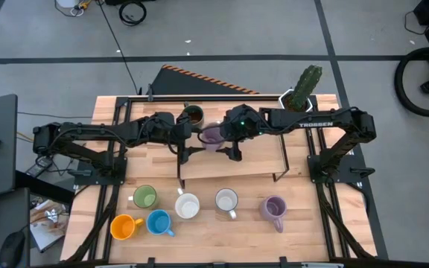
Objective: Place coffee mugs
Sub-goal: Put the top purple mug on the shelf
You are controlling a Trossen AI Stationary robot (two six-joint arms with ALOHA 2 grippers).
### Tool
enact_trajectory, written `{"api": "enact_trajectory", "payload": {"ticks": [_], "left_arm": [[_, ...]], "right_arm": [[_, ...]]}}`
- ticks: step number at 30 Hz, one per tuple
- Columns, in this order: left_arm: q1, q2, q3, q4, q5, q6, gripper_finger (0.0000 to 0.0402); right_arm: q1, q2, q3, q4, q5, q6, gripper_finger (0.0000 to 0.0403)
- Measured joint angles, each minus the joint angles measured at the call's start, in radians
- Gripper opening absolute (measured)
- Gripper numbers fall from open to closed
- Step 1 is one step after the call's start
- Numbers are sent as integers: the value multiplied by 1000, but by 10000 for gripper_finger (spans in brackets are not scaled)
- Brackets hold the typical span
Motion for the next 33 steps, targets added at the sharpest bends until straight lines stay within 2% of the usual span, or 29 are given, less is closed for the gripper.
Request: {"api": "enact_trajectory", "payload": {"ticks": [11, 19, 33], "left_arm": [[0, 9, 11, 52, 7, -3, 315], [4, 112, 133, -2, 13, 15, 315], [5, 280, 314, 2, 41, 62, 315]], "right_arm": [[6, -34, 2, -28, 17, -11, 389], [5, -81, 2, -120, 31, 0, 389], [23, -184, 2, -312, 95, 46, 389]]}}
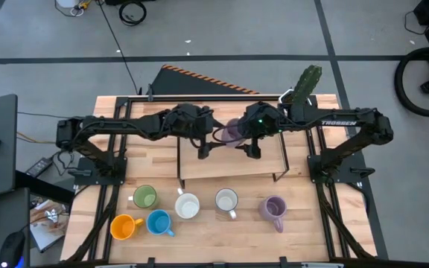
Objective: Place coffee mugs
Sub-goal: Put the top purple mug on the shelf
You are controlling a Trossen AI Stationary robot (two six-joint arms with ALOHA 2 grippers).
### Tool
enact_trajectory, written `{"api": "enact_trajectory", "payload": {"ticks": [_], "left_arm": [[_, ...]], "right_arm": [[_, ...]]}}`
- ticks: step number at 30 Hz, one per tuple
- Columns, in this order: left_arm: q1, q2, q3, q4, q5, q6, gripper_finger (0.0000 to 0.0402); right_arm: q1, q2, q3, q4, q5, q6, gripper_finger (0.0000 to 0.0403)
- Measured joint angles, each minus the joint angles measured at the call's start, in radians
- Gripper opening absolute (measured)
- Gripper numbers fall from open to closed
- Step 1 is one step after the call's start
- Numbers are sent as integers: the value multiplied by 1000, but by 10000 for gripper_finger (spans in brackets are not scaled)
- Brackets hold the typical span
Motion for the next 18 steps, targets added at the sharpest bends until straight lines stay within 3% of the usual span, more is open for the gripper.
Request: {"api": "enact_trajectory", "payload": {"ticks": [18], "left_arm": [[0, 229, 145, 125, 47, -1, 315]], "right_arm": [[4, -56, 2, -279, 57, 134, 389]]}}
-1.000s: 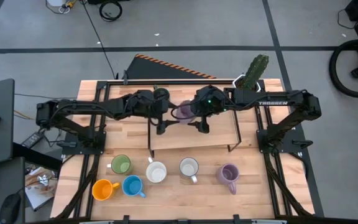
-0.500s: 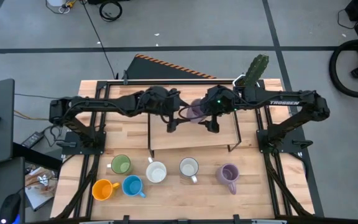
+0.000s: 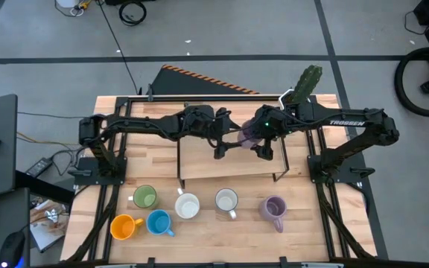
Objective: Place coffee mugs
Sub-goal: Put the top purple mug on the shelf
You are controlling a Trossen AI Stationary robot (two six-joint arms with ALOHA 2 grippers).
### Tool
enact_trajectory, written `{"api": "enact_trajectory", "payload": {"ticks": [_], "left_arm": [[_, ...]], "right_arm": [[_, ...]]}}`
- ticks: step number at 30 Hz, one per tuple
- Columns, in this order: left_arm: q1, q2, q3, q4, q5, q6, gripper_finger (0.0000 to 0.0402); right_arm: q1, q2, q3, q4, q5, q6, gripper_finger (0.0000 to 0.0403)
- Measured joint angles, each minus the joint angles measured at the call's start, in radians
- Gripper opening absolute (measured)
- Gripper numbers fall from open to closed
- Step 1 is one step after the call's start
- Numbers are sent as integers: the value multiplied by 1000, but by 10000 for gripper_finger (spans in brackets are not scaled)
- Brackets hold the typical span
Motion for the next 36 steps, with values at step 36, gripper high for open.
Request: {"api": "enact_trajectory", "payload": {"ticks": [36], "left_arm": [[53, 182, 146, 42, 44, -32, 315]], "right_arm": [[-102, 11, -8, -188, -32, 64, 379]]}}
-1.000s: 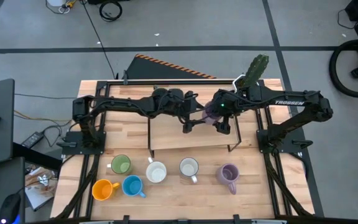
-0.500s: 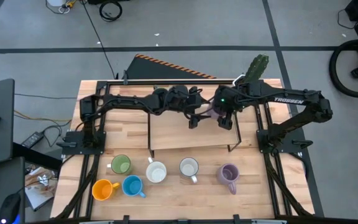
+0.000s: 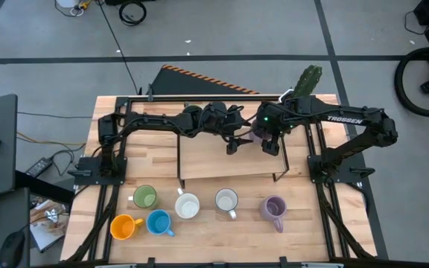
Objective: Place coffee mugs
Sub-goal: Put the top purple mug on the shelf
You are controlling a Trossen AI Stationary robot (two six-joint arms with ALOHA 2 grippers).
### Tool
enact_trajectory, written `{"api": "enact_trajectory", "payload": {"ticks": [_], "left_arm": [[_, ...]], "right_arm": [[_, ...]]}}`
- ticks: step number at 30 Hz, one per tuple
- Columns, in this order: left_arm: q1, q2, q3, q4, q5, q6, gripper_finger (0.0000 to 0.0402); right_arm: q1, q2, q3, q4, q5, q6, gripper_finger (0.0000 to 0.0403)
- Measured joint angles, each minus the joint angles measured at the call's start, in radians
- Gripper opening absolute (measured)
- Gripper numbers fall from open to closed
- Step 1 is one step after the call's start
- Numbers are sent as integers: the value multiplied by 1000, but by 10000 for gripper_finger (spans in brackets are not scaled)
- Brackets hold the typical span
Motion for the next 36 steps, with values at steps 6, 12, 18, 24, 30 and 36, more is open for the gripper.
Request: {"api": "enact_trajectory", "payload": {"ticks": [6, 12, 18, 24, 30, 36], "left_arm": [[-1, 1, -2, -26, -1, 1, 315], [0, 1, -2, -59, -28, 2, 315], [2, -4, -3, -81, -56, 2, 316], [25, -31, -4, -128, -67, 2, 316], [35, -40, -3, -131, -52, 10, 316], [23, -47, -4, -163, -49, 29, 315]], "right_arm": [[1, 2, -24, 15, -18, 20, 378], [1, 1, -24, 2, -19, 24, 377], [1, 1, -24, -7, -19, 34, 377], [2, -4, -24, -30, -25, 63, 377], [13, -20, -22, -59, -22, 88, 377], [32, -44, -11, -110, -11, 142, 377]]}}
